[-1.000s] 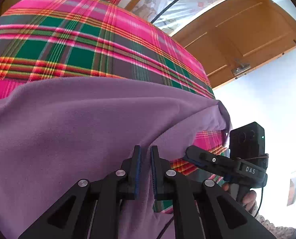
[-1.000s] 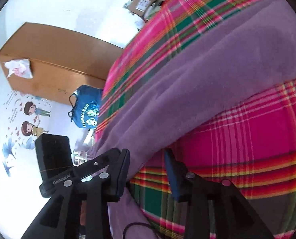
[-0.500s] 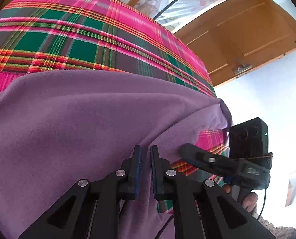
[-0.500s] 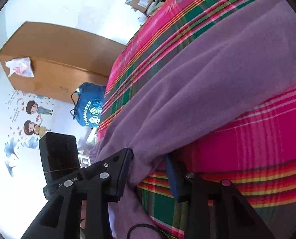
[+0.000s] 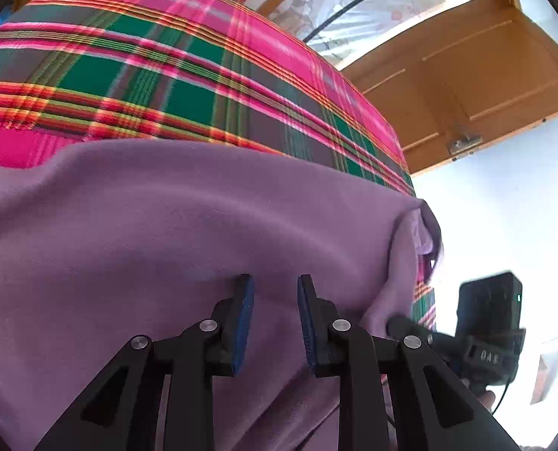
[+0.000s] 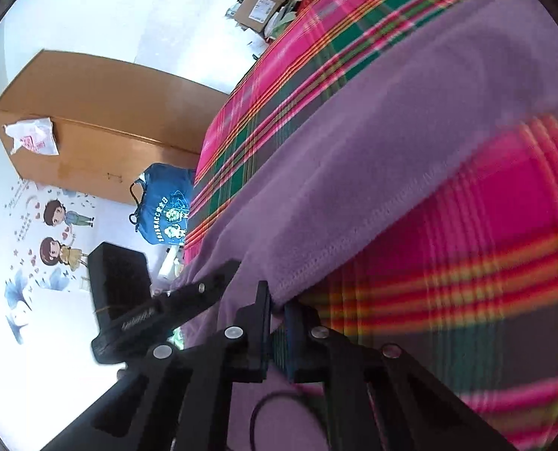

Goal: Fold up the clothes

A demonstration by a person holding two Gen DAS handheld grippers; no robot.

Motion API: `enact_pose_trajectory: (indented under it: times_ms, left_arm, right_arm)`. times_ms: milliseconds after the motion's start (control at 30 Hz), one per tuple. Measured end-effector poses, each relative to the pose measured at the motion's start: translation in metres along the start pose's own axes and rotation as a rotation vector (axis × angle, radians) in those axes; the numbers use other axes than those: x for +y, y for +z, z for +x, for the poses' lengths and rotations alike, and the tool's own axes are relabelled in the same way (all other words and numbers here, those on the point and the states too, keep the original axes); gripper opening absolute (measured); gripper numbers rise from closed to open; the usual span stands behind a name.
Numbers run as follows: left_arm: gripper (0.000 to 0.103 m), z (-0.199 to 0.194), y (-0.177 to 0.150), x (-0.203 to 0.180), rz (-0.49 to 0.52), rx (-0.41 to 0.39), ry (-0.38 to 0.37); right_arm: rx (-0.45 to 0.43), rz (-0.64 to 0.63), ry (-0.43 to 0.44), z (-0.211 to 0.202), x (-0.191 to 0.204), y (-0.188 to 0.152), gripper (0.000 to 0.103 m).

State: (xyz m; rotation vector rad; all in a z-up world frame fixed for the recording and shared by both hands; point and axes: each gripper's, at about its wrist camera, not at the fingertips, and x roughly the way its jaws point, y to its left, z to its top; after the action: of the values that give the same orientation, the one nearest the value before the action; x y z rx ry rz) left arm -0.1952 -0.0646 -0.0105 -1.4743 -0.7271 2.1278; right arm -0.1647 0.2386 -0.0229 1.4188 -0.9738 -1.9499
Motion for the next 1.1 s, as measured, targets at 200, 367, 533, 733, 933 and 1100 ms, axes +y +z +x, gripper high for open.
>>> enact_pose_trajectory:
  times_ms: [200, 367, 533, 733, 933, 1100]
  left_arm:
    - [0.025, 0.000, 0.005, -0.001, 0.010, -0.030, 0.033]
    - [0.023, -0.001, 0.011, 0.008, -0.005, -0.052, 0.020]
    - [0.020, 0.001, 0.019, 0.008, 0.022, -0.056, 0.044]
    - [0.020, 0.004, 0.030, 0.002, 0.058, -0.049, 0.095]
    - [0.026, 0.011, 0.046, -0.036, 0.277, -0.050, 0.282]
    - [0.039, 0.029, 0.061, -0.058, 0.401, -0.025, 0.321]
  right_arm:
    - [-0.006, 0.072, -0.059, -0.008, -0.022, -0.014, 0.003]
    - [-0.013, 0.101, -0.060, -0.013, -0.038, -0.022, 0.003]
    - [-0.005, 0.133, -0.067, -0.028, -0.057, -0.039, 0.003]
    - [-0.007, 0.069, -0.120, -0.035, -0.050, -0.055, 0.003]
    - [-0.011, 0.018, -0.140, -0.041, -0.048, -0.059, 0.003]
    - [-0.017, -0.021, -0.154, -0.044, -0.046, -0.063, 0.003]
